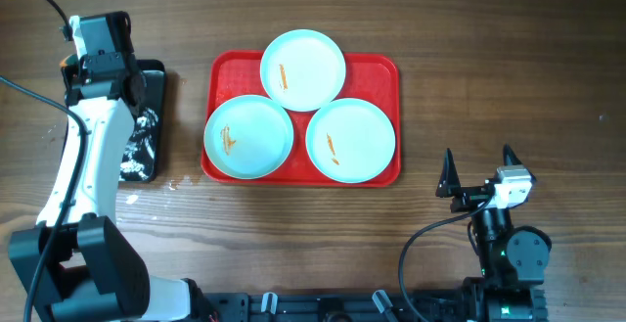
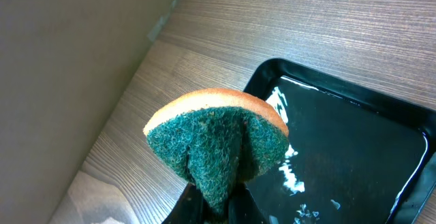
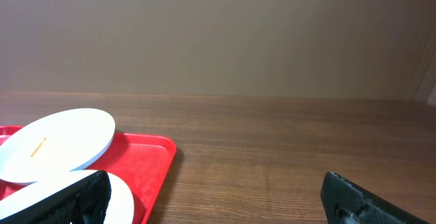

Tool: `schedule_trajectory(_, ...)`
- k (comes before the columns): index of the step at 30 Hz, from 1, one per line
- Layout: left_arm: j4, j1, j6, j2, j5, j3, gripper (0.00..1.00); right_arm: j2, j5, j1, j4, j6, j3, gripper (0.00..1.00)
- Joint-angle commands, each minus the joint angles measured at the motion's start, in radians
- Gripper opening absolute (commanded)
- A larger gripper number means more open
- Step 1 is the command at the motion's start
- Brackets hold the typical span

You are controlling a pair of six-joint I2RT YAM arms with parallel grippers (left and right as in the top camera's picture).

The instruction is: Clean dirty plates on tray and stack at the side

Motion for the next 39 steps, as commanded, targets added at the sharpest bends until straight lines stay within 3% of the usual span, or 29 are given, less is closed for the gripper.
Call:
schedule_trajectory(1, 0.0, 0.001, -0.015, -0.013, 0.005, 0.005, 0.04, -0.006, 0.01, -0.001, 0.002, -0.018, -0.001, 1.0)
schedule_trajectory(9, -0.001, 0.001, -0.038, -0.013, 0.008, 0.005, 0.04, -0.006, 0.01, -0.001, 0.002, -0.018, -0.001, 1.0)
schedule_trajectory(11, -0.04, 0.001, -0.045, -0.006, 0.118, 0.005, 0.04, -0.006, 0.01, -0.001, 0.002, -0.018, -0.001, 1.0)
schedule_trajectory(13, -0.061, 0.001, -0.044, 0.016, 0.126, 0.005, 0.04, -0.006, 0.01, -0.001, 0.002, -0.018, -0.001, 1.0)
schedule_trajectory(17, 0.061, 0.002, 0.004, 0.003, -0.261, 0.009, 0.04, -0.006, 0.01, -0.001, 0.002, -0.018, -0.001, 1.0)
schedule_trajectory(18, 0.114, 0.002, 0.05, -0.022, -0.294, 0.016, 0.04, -0.006, 0.01, -0.001, 0.002, -0.018, -0.001, 1.0)
schedule_trajectory(20, 0.161, 0.002, 0.072, -0.072, -0.259, 0.023, 0.04, -0.006, 0.01, -0.001, 0.002, -0.018, -0.001, 1.0)
schedule_trajectory(24, 0.098, 0.002, 0.063, -0.111, 0.008, 0.023, 0.04, -0.006, 0.01, -0.001, 0.002, -0.018, -0.001, 1.0)
schedule_trajectory(28, -0.017, 0.031, -0.214, 0.004, 0.217, -0.02, 0.04, -0.006, 0.01, -0.001, 0.002, -0.018, -0.001, 1.0)
schedule_trajectory(30, -0.034, 0.035, -0.224, 0.086, 0.138, -0.05, 0.04, -0.006, 0.01, -0.001, 0.002, -0.018, -0.001, 1.0)
schedule_trajectory(33, -0.006, 0.035, -0.185, 0.079, -0.174, -0.035, 0.04, -0.006, 0.01, -0.001, 0.002, -0.018, -0.001, 1.0)
schedule_trajectory(34, 0.004, 0.035, -0.137, 0.057, -0.185, -0.016, 0.04, -0.006, 0.01, -0.001, 0.002, -0.018, -0.001, 1.0)
schedule_trajectory(39, 0.075, 0.035, -0.111, -0.086, -0.064, 0.031, 0.04, -0.006, 0.01, -0.001, 0.002, -0.018, -0.001, 1.0)
